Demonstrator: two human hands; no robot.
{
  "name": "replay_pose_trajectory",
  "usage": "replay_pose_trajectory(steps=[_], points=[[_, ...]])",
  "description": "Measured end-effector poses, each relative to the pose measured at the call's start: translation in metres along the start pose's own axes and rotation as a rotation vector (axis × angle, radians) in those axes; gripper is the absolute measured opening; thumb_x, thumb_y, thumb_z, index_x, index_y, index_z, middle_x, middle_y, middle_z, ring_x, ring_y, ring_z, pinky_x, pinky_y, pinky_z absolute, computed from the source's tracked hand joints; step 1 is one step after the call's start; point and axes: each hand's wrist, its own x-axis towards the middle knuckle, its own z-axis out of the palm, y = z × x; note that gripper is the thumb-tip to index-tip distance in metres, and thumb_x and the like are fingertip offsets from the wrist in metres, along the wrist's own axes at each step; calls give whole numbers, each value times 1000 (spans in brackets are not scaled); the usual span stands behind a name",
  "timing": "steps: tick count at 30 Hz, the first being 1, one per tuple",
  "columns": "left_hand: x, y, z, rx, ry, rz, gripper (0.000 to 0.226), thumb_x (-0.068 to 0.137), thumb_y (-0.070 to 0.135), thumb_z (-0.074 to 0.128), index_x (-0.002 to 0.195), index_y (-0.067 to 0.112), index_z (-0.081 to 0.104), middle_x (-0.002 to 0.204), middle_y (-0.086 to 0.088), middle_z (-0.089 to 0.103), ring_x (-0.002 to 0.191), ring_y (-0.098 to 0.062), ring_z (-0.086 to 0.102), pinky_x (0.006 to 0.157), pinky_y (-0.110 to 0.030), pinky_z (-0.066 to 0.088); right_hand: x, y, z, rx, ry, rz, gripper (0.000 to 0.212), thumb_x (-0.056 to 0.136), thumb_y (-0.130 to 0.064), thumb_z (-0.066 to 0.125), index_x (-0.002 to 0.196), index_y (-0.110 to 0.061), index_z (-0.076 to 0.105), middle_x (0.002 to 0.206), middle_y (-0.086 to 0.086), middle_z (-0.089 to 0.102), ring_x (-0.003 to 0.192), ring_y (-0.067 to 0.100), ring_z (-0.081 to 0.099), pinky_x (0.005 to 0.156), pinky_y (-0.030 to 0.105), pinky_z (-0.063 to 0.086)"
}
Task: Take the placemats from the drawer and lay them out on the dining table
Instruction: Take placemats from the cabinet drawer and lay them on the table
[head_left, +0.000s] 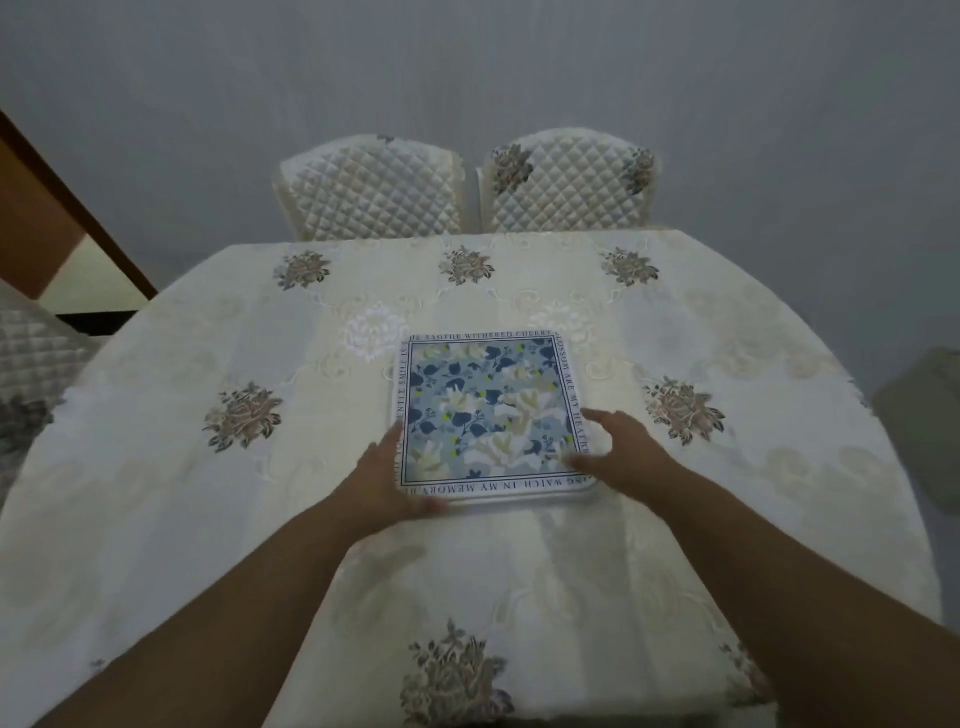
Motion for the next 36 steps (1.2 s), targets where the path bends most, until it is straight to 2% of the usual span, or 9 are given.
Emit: replay_pose_trajectory(steps=[3, 5, 8, 12, 21, 27, 30, 33, 36], points=[[11, -27, 18, 193, -74, 0, 150, 30, 92, 74, 156, 53, 1, 166, -6, 18, 153, -31, 20, 121, -51, 28, 1, 21, 25, -106, -125, 27, 122, 42, -82, 78, 149, -44, 34, 159, 11, 31, 150, 25, 23, 120, 45, 25], [10, -28, 26, 219, -63, 1, 143, 37, 87, 78, 156, 52, 7, 167, -12, 13, 152, -33, 20, 121, -49, 27, 1, 30, 37, -152, -108, 17, 112, 49, -69, 86, 147, -41, 40, 152, 8, 40, 144, 25, 33, 118, 38, 28], [13, -31, 34, 259, 42, 52, 112, 65, 56, 84, 158, 40, 24, 162, -9, 24, 145, -31, 34, 117, -42, 35, 0, 37, 45, -187, 23, -47, 89, 65, -44, 88, 145, -31, 50, 155, 9, 41, 144, 24, 37, 119, 36, 26], [14, -34, 35, 340, 98, 65, 89, 82, 46, 75, 158, 35, 30, 164, -8, 26, 145, -27, 37, 114, -39, 38, 0, 41, 50, -164, 70, -62, 74, 78, -34, 80, 146, -29, 50, 159, 7, 37, 143, 22, 39, 114, 32, 31], [5, -34, 44, 240, 242, 114, 73, 85, 31, 77, 151, 32, 46, 164, -7, 29, 150, -19, 31, 116, -35, 33, -8, 48, 63, -136, 199, -147, 62, 86, -18, 75, 144, -10, 53, 149, 9, 49, 137, 24, 45, 106, 19, 28], [0, -39, 48, 38, 327, 51, 63, 79, 24, 84, 137, 30, 62, 156, 1, 45, 133, -11, 53, 104, -17, 35, -11, 54, 76, 1, 305, -135, 60, 79, -14, 80, 136, -12, 61, 125, 6, 52, 117, 21, 56, 103, 35, 48], [2, -34, 48, 136, 233, 34, 74, 80, 33, 81, 146, 27, 48, 162, -3, 35, 143, -19, 41, 111, -29, 36, -7, 48, 70, -33, 270, -98, 65, 72, -27, 86, 132, -16, 62, 118, -1, 47, 114, 15, 52, 97, 20, 39], [6, -25, 46, 258, 226, 27, 78, 79, 55, 71, 146, 25, 45, 157, -8, 39, 149, -28, 27, 114, -49, 39, -1, 35, 66, -130, 346, -57, 63, 70, -49, 84, 123, -21, 67, 123, 2, 52, 118, 26, 46, 102, 33, 37], [9, -11, 48, 168, 300, 4, 58, 88, 44, 68, 137, 17, 54, 141, -9, 55, 137, -31, 45, 110, -45, 43, 14, 21, 67, -55, 377, -30, 57, 76, -49, 80, 123, -19, 65, 126, 11, 54, 122, 33, 47, 105, 39, 34]])
